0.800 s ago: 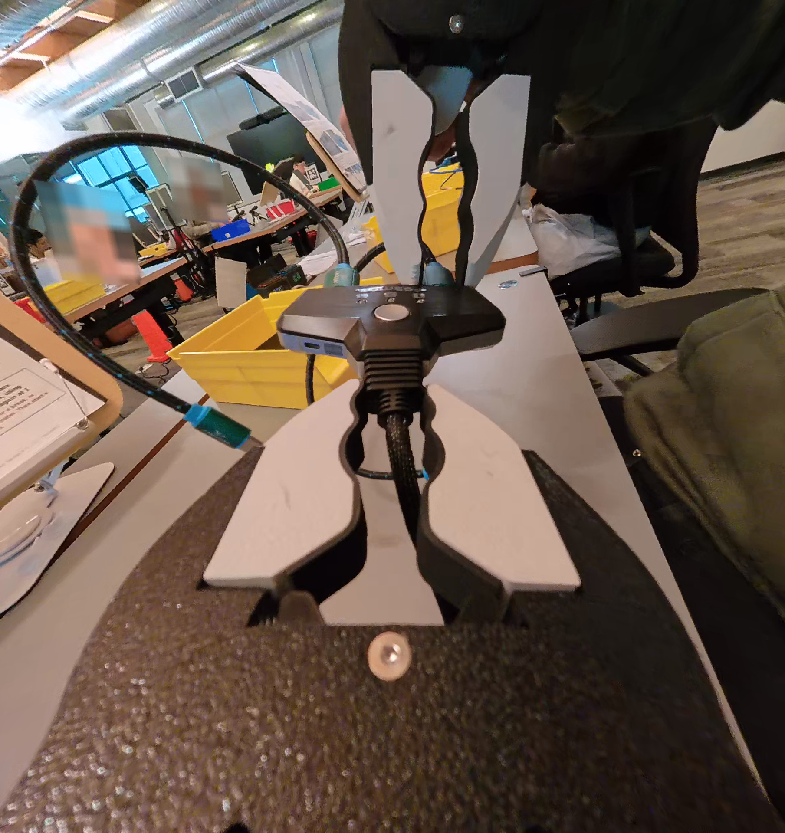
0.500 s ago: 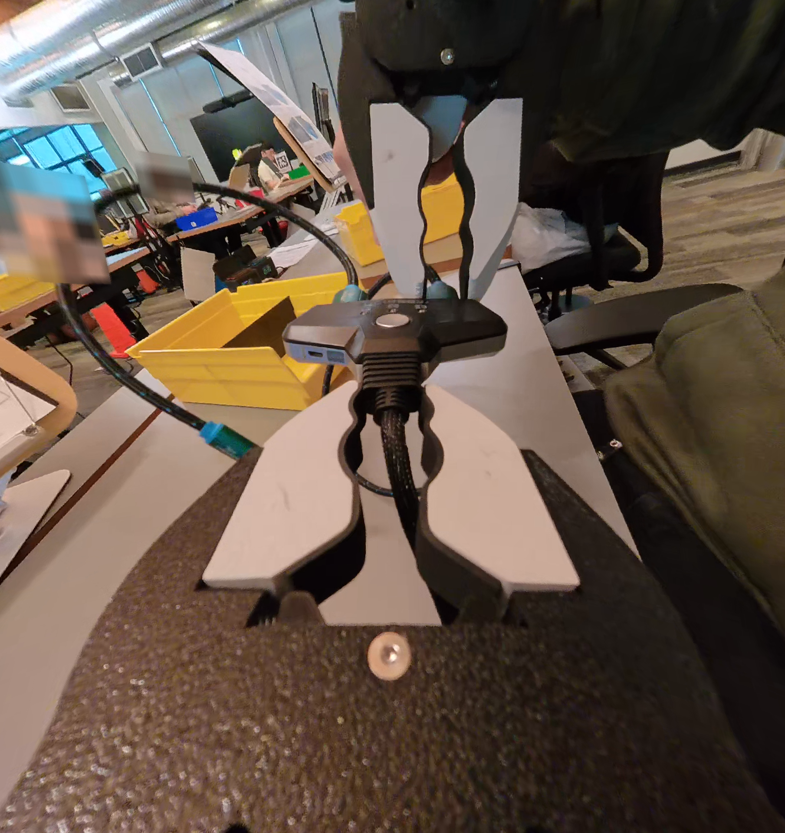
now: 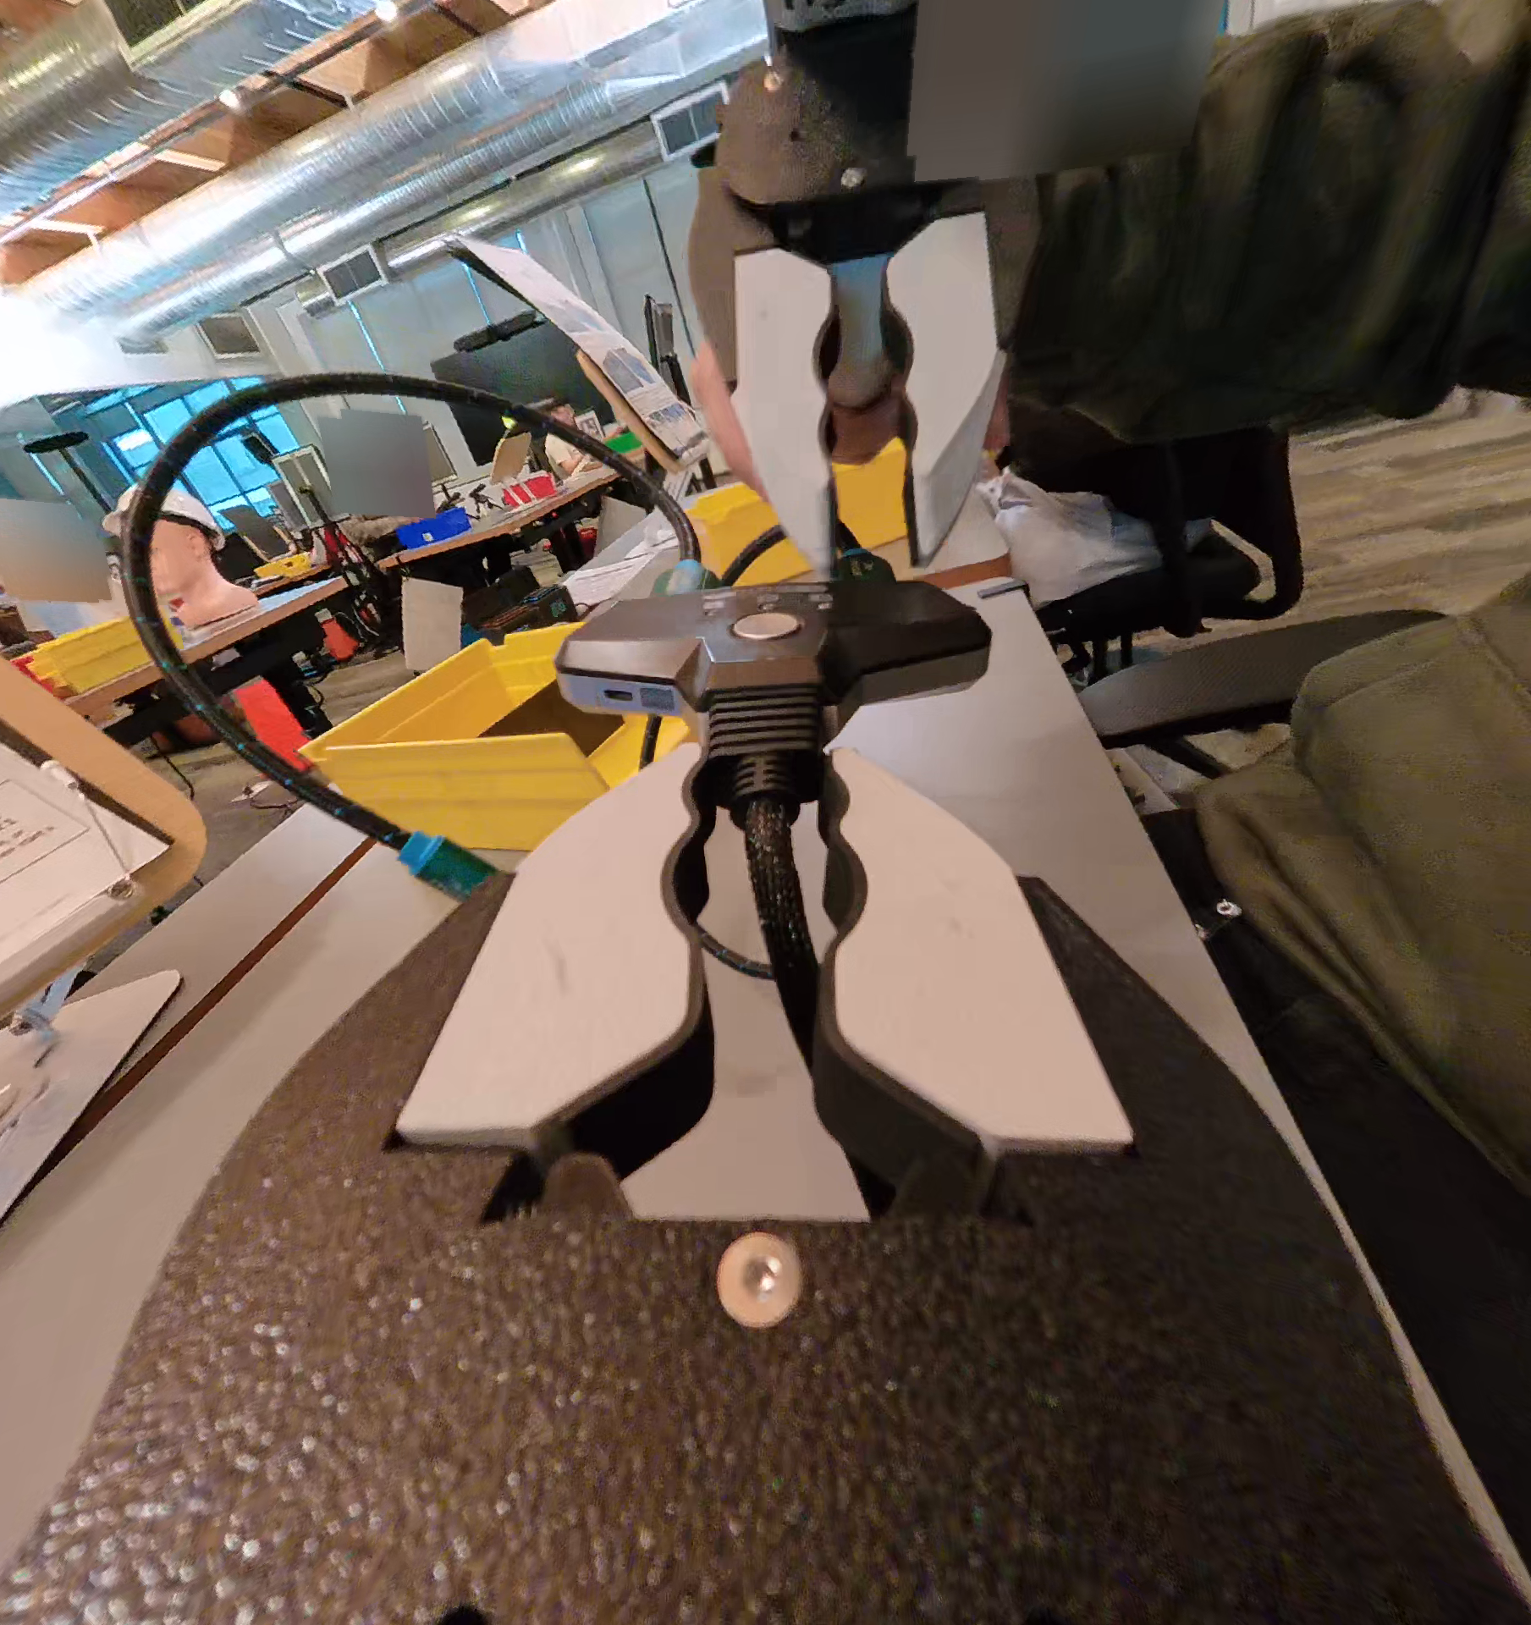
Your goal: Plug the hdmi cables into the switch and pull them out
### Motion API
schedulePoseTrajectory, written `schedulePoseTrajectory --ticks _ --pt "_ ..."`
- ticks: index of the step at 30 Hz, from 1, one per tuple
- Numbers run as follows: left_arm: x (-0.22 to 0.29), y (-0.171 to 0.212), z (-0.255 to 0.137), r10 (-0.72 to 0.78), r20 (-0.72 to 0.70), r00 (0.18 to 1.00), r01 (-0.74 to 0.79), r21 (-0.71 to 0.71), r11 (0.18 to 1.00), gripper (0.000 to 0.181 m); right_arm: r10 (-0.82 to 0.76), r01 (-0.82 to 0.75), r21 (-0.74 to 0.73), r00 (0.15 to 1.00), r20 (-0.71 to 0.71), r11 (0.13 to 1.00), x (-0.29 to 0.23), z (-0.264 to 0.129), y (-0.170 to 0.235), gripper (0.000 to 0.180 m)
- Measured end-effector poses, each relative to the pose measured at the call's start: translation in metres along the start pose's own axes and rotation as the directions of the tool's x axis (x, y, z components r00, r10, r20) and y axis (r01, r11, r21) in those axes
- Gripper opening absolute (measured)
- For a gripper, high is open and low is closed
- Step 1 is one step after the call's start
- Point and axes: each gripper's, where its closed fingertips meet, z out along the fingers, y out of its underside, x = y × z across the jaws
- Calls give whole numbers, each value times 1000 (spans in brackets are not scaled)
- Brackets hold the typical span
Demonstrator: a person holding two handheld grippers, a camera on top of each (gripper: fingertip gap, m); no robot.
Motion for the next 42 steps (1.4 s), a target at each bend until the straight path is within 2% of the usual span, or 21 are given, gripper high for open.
schedulePoseTrajectory --ticks 1,2,4,6,9,15,22,27,34,42 --pt "-2 0 -2 -8 6 1000 8 17 1000 21 16 -16 33 1000 -8 999 1 -1 -1 18" --pt "-3 0 -3 -15 8 1000 15 32 999 21 29 -26 67 998 -48 997 5 -1 -1 20" --pt "-4 -2 -5 -28 8 1000 28 67 997 21 63 -45 137 989 -133 990 12 1 0 40" --pt "-3 -4 -8 -37 -11 999 38 100 994 21 97 -52 218 975 -201 975 16 3 1 50" --pt "4 -2 -6 -27 -45 999 32 100 994 21 142 -77 353 976 -164 932 7 6 -7 39" --pt "9 -1 -6 -30 -86 996 41 130 991 21 141 -88 411 985 -101 907 -9 11 -7 23" --pt "10 2 -5 -32 -94 995 45 132 990 21 168 -133 400 984 -55 907 -11 15 -3 22" --pt "9 -1 -8 -45 -100 994 61 165 984 21 112 -75 383 991 -77 921 -13 15 -9 22" --pt "14 5 -6 -18 -106 994 26 78 997 21 44 -24 232 996 -82 972 -15 15 1 21" --pt "21 8 5 -22 -141 990 26 23 999 21 43 -33 195 998 -45 980 -19 9 15 21"
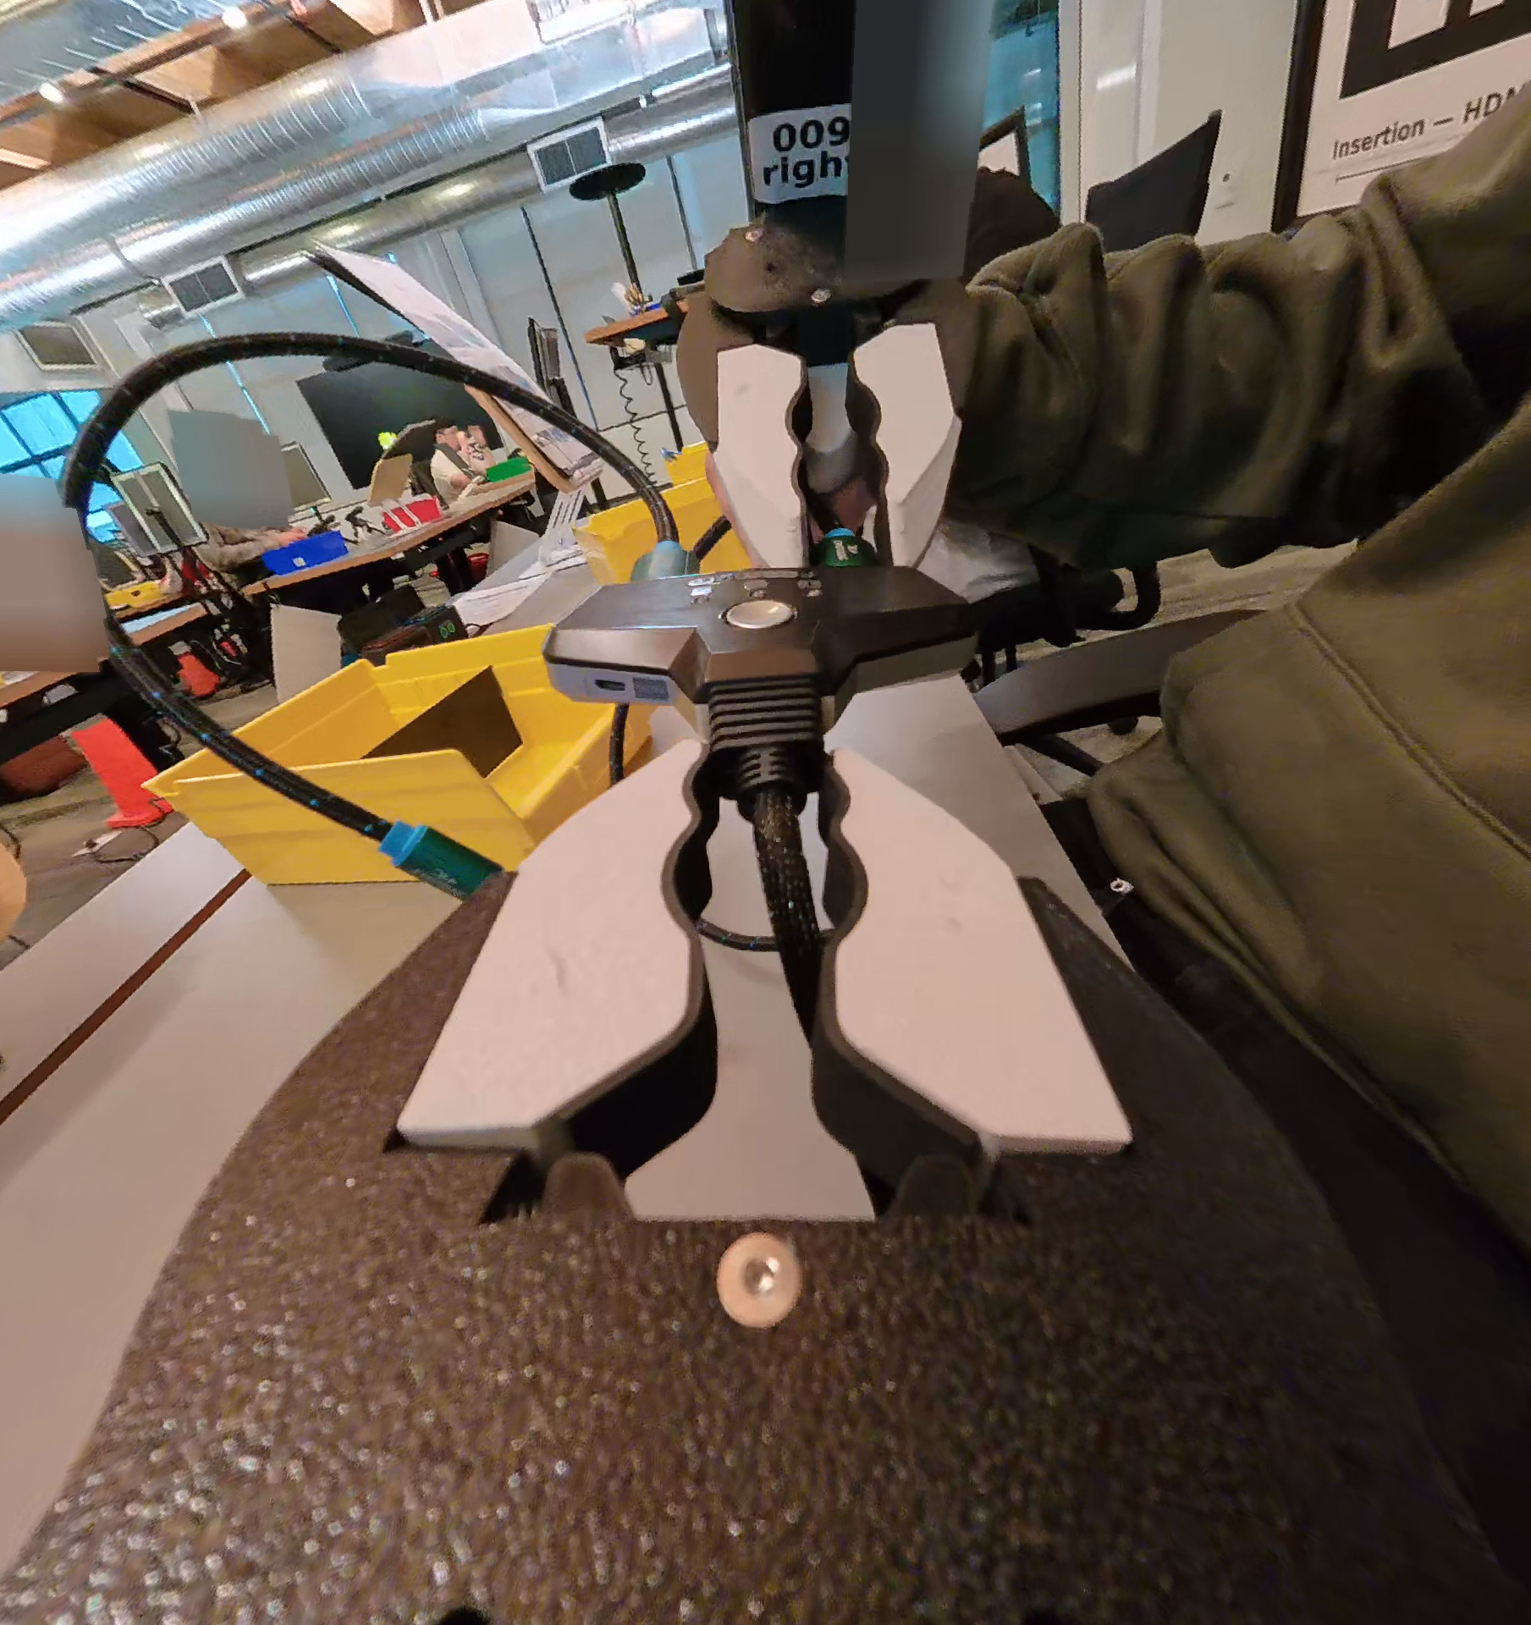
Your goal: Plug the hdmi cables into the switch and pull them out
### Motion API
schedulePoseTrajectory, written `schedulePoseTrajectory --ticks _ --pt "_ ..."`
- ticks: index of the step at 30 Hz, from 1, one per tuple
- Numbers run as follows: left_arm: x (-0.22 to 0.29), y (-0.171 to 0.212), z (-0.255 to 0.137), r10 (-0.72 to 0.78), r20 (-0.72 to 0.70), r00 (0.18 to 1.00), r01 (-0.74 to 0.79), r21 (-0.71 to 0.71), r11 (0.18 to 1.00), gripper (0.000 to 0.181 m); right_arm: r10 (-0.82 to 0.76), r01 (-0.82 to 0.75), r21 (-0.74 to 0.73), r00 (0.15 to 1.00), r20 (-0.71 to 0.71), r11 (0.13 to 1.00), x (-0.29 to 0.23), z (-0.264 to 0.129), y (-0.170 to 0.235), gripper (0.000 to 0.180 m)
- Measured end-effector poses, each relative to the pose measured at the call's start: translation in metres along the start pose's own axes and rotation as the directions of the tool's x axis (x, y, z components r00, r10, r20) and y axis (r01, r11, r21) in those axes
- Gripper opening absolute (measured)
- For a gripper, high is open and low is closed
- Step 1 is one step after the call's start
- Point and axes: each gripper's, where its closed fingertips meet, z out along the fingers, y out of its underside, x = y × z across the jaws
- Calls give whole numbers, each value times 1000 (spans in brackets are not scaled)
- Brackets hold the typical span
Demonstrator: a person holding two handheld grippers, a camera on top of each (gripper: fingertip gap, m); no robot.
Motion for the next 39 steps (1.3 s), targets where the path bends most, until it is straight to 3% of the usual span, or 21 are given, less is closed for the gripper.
schedulePoseTrajectory --ticks 7,21,31,35,39 --pt "2 2 8 -14 -13 1000 14 -39 999 21 -18 18 -52 1000 -6 998 -3 -9 2 21" --pt "3 -17 1 -70 -3 998 70 58 996 24 -103 105 41 993 -60 994 -3 -12 -22 20" --pt "-1 -18 2 -119 7 993 118 98 988 27 -153 156 23 985 -77 988 0 -15 -23 20" --pt "-3 -16 2 -51 40 998 49 53 997 22 -165 166 5 982 -88 986 0 -15 -19 20" --pt "-4 -18 4 -80 41 996 77 69 995 22 -168 173 35 979 -114 984 2 -19 -24 19"
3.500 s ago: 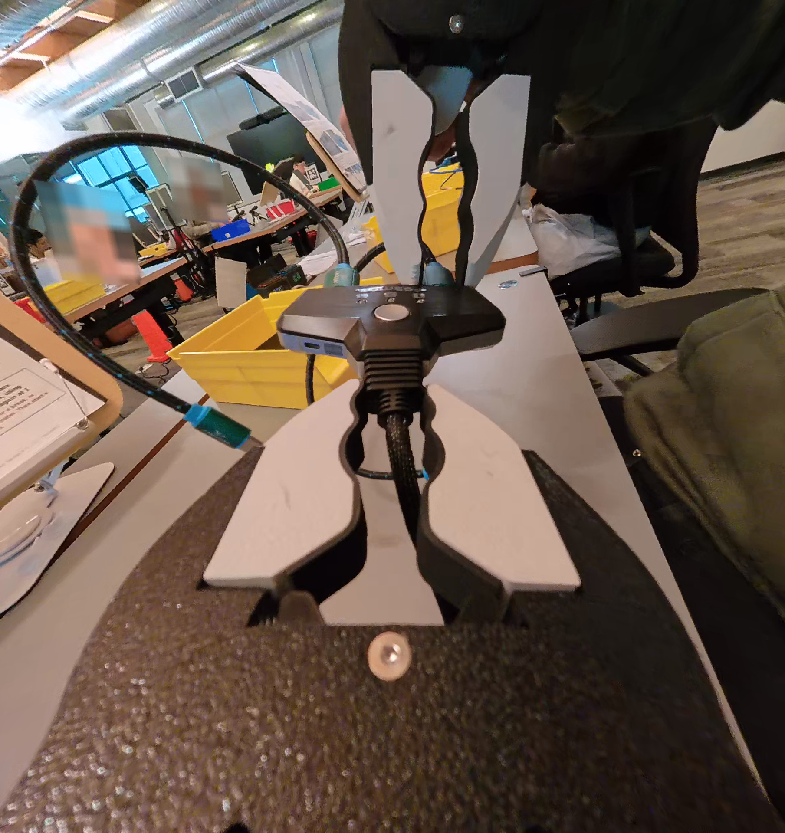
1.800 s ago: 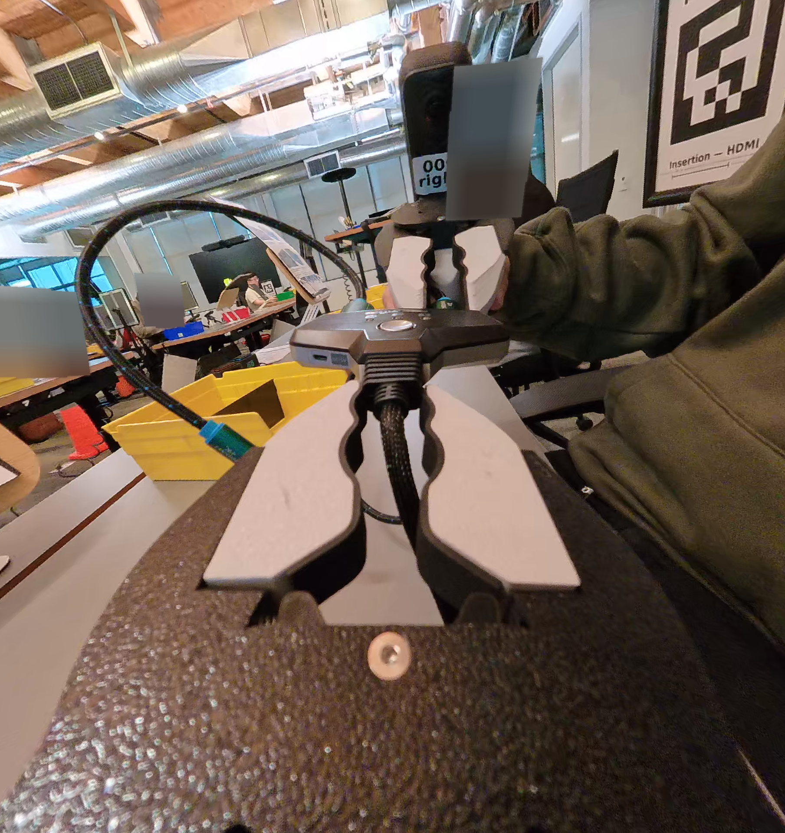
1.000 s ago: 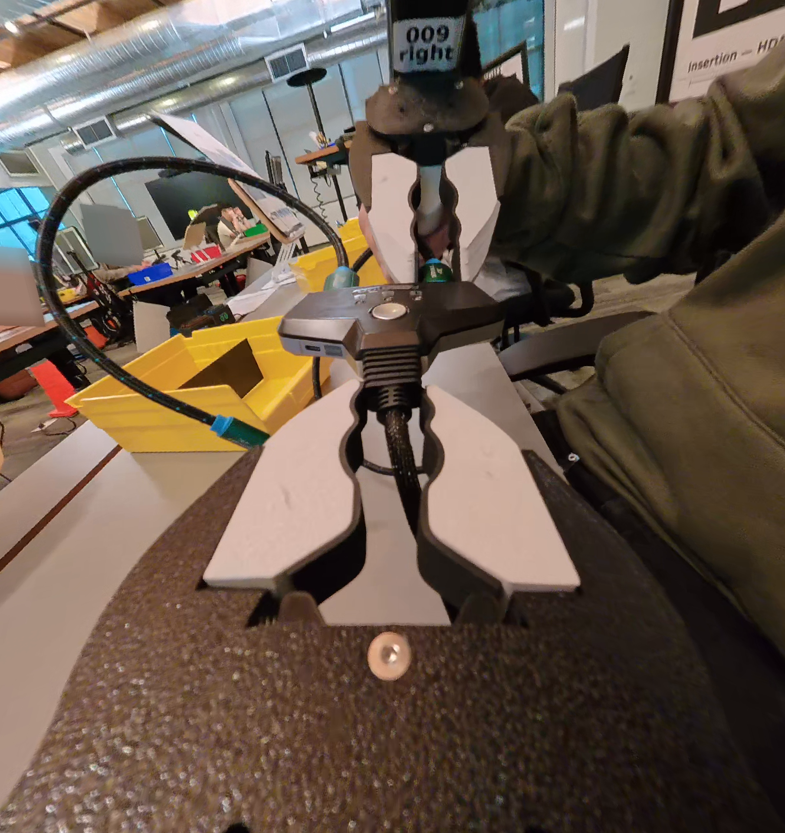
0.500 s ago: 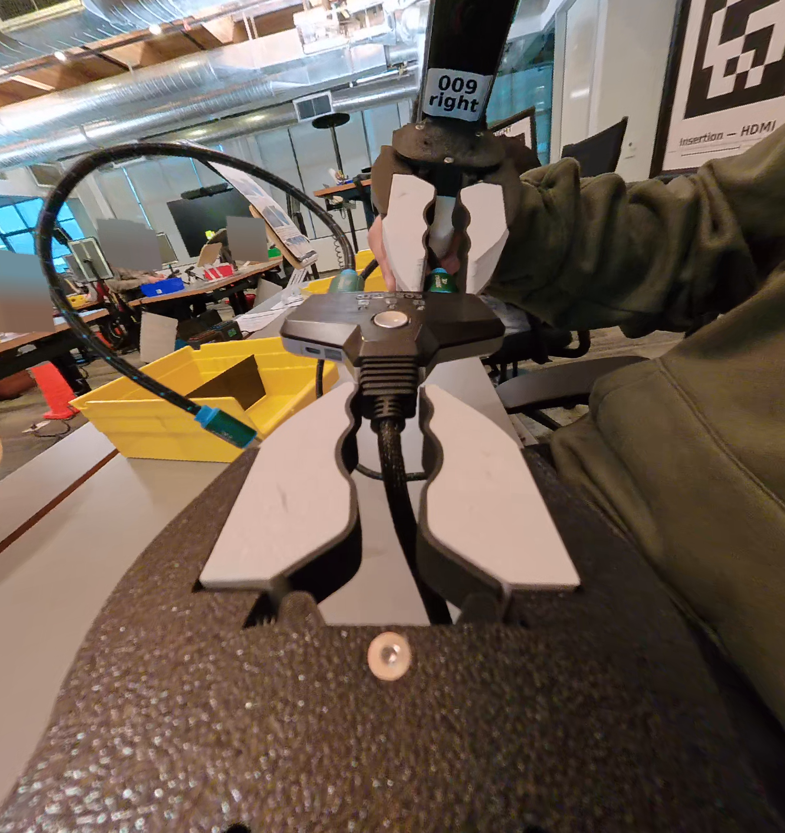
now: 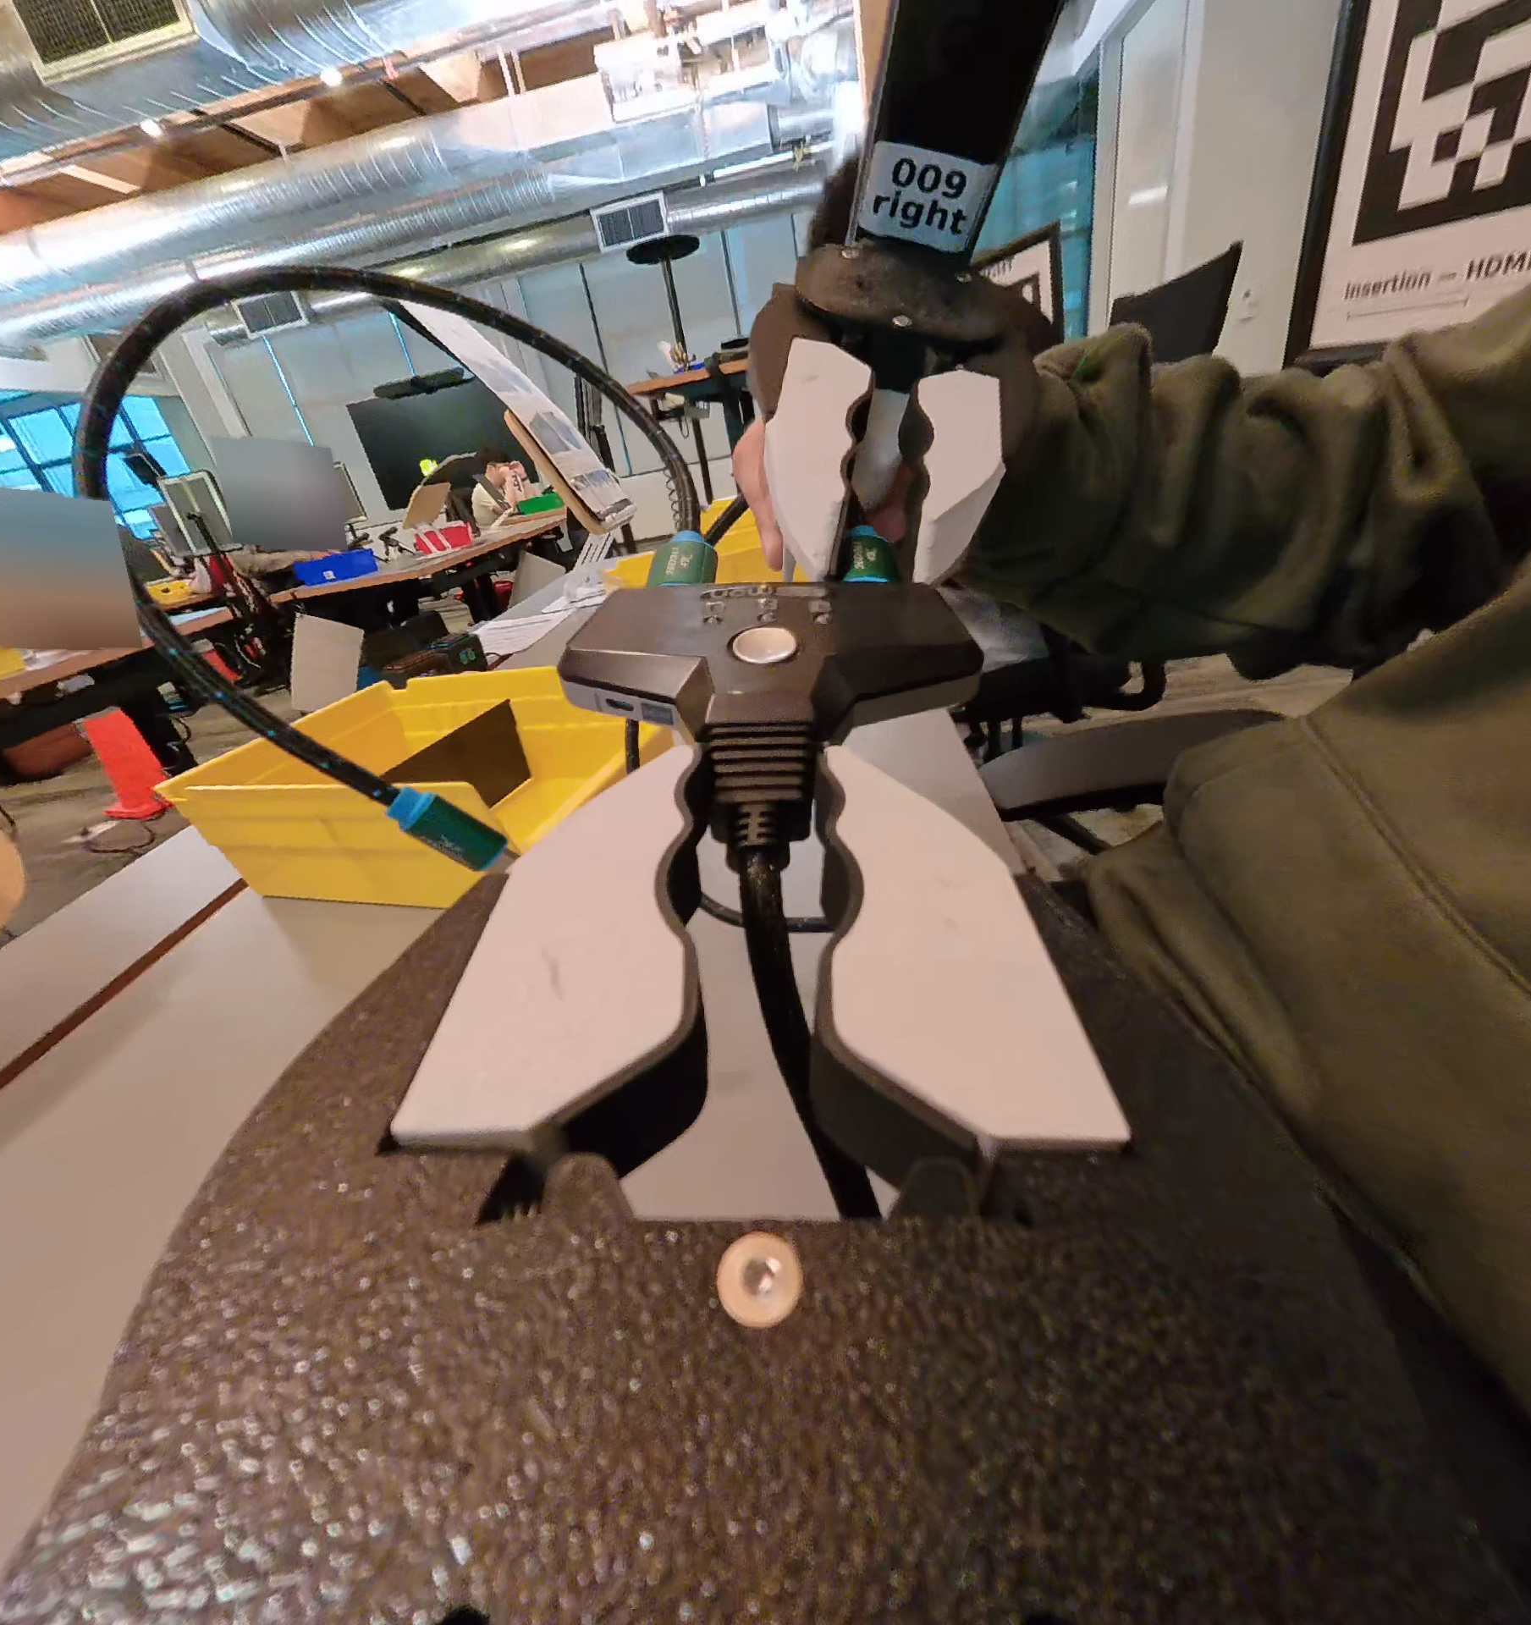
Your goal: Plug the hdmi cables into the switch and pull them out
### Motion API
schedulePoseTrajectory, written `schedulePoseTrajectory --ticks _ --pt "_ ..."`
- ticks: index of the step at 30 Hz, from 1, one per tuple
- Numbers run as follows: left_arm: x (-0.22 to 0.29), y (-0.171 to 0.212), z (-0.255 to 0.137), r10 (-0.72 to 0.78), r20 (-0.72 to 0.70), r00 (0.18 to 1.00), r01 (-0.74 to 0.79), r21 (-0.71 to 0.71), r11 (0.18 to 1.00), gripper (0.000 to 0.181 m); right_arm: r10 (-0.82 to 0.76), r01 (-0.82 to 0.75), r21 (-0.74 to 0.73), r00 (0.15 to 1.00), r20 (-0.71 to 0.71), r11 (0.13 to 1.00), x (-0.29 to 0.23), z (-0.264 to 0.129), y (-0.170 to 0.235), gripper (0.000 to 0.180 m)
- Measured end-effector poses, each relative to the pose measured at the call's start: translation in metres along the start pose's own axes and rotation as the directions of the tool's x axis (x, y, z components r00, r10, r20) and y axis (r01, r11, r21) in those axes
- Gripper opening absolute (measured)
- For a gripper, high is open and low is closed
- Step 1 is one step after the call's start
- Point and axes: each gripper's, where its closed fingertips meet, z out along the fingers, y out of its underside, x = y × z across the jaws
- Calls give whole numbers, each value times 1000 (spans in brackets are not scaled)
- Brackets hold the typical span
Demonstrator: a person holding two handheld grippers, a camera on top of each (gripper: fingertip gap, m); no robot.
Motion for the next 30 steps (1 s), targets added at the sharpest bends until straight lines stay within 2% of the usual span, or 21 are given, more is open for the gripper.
schedulePoseTrajectory --ticks 3,5,8,9,11,14,17,20,26,30 --pt "0 14 6 27 6 1000 -26 -79 997 23 40 -33 138 998 -48 990 10 -8 -23 4" --pt "2 9 12 46 16 999 -45 -62 997 22 56 -51 70 996 -72 996 19 -9 -12 0" --pt "1 9 14 121 29 992 -117 -110 987 21 112 -113 10 993 25 994 8 -7 5 0" --pt "0 12 13 129 36 991 -124 -125 984 21 102 -103 28 995 9 994 7 -8 6 1" --pt "-3 17 10 135 45 990 -127 -143 982 21 102 -102 6 994 -27 995 10 -8 15 27" --pt "-3 22 9 137 41 990 -128 -175 976 21 106 -107 -100 994 -22 989 7 -3 39 35" --pt "0 22 12 137 24 990 -132 -168 977 21 108 -108 -146 994 -7 983 1 4 52 35" --pt "1 21 12 134 21 991 -129 -153 980 21 105 -103 -117 994 9 988 -4 7 51 24" --pt "4 13 7 137 6 991 -136 -102 986 21 171 -171 14 985 39 985 -8 10 39 23" --pt "6 12 6 128 -13 992 -129 -71 989 21 206 -209 53 977 61 976 -11 13 35 23"
